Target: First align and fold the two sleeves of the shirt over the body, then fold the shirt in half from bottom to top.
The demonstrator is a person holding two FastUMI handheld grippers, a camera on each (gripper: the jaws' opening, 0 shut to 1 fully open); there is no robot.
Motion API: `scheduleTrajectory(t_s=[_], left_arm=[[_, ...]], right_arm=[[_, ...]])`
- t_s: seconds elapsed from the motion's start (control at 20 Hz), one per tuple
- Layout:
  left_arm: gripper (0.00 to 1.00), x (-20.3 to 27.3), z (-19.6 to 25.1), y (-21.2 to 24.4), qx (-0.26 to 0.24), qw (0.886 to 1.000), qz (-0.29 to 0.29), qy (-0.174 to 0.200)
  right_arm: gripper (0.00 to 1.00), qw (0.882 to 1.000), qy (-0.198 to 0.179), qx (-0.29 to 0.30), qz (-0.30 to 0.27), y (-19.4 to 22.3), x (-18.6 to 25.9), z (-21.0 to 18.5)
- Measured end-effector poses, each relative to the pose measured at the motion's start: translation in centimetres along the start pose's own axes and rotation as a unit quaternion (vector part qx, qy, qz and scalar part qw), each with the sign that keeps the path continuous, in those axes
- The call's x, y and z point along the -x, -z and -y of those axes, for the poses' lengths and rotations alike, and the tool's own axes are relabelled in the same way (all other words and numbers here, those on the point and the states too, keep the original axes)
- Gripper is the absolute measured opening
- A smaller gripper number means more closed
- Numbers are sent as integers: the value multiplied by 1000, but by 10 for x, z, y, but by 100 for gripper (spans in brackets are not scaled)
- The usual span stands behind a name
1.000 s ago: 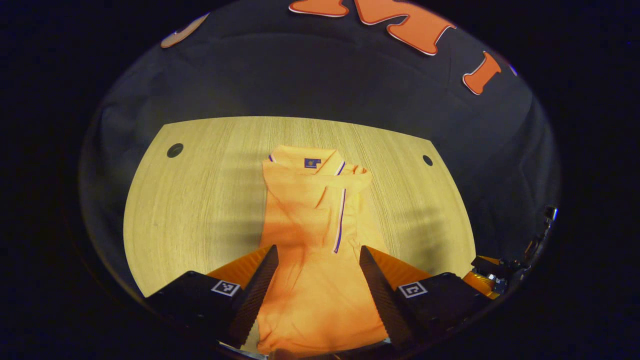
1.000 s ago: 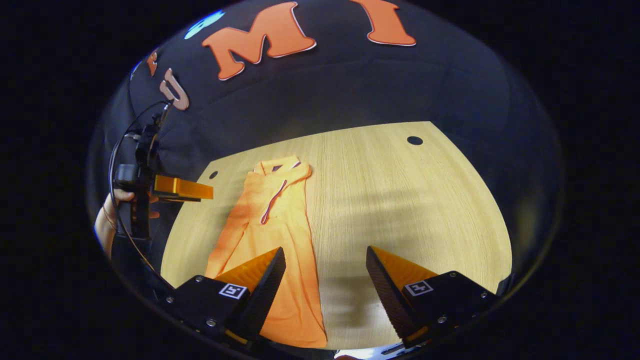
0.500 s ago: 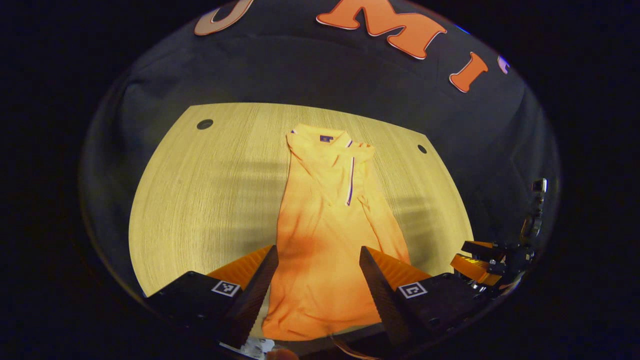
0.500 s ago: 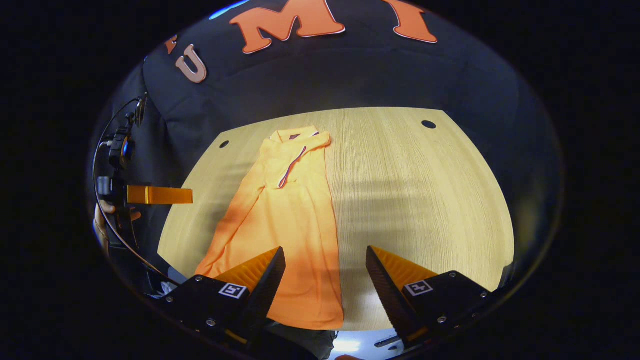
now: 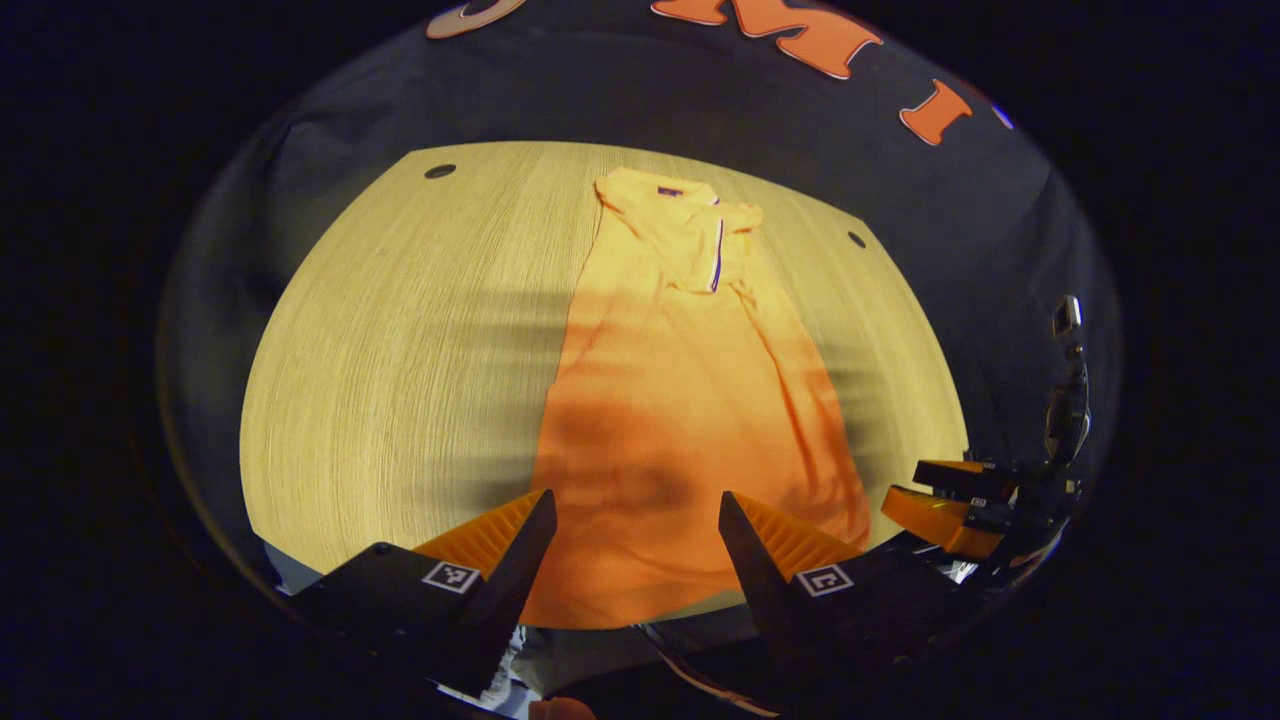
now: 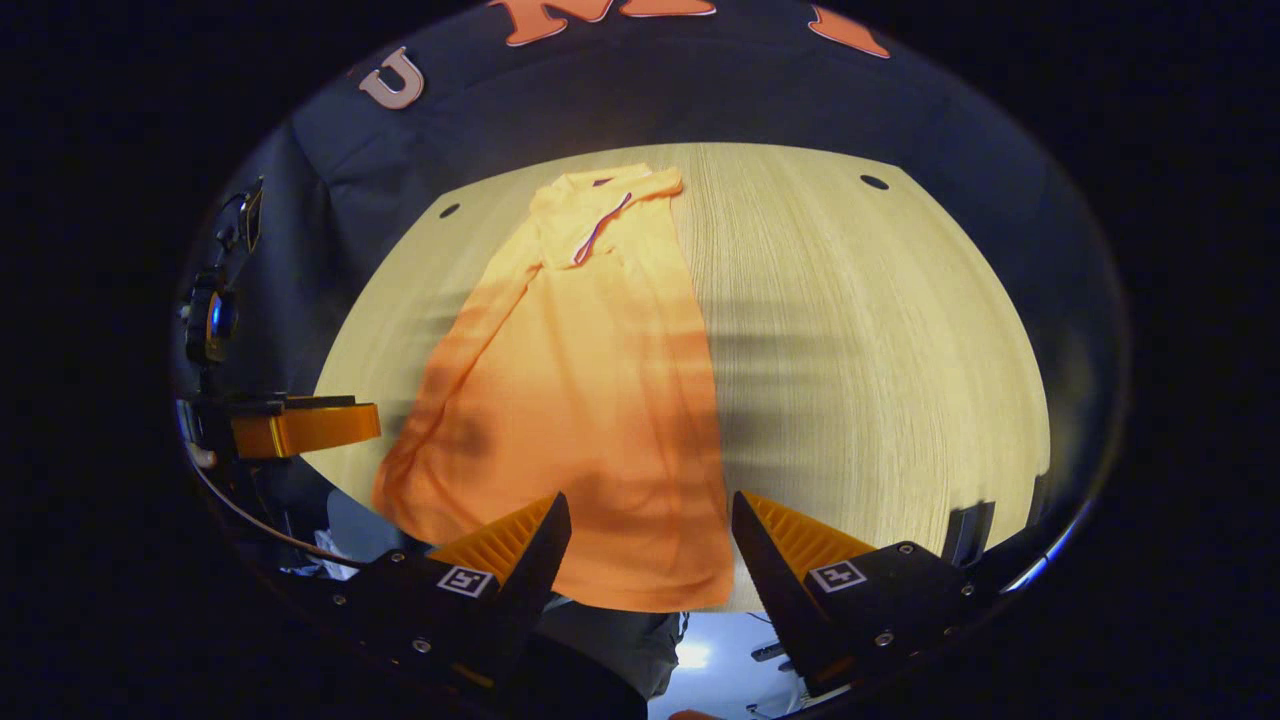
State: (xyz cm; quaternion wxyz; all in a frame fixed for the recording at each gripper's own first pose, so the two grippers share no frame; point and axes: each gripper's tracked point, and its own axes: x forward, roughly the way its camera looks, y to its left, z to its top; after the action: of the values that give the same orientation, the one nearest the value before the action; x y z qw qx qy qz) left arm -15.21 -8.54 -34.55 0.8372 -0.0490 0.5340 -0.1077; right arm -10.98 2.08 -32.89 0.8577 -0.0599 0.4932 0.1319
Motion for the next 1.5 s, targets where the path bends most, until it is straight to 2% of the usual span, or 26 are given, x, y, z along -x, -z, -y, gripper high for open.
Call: scheduleTrajectory(t_s=[0.25, 0.45, 0.7, 1.0, 1.35, 1.45, 1.5], left_arm=[[99, -19, -8, 43, 7, 999, -39, -14], [99, -28, -11, 74, 5, 997, -79, -24], [99, -44, -20, 80, -11, 994, -95, -49], [96, -42, -27, 89, -78, 985, -114, -101], [96, -47, -26, 86, -33, 987, -110, -114], [97, -48, -23, 84, -29, 987, -104, -116], [96, -48, -22, 87, -31, 988, -102, -115]], right_arm=[[99, 997, 16, 12, -77, 51, -17, -1], [99, 992, 28, 15, -124, 75, -27, 3], [99, 989, 43, 8, -143, 81, -38, 9], [96, 983, 71, 54, -158, 83, -43, 7], [98, 984, 75, 36, -155, 83, -43, 8], [94, 985, 74, 42, -153, 82, -44, 8], [89, 985, 74, 42, -152, 82, -44, 8]])
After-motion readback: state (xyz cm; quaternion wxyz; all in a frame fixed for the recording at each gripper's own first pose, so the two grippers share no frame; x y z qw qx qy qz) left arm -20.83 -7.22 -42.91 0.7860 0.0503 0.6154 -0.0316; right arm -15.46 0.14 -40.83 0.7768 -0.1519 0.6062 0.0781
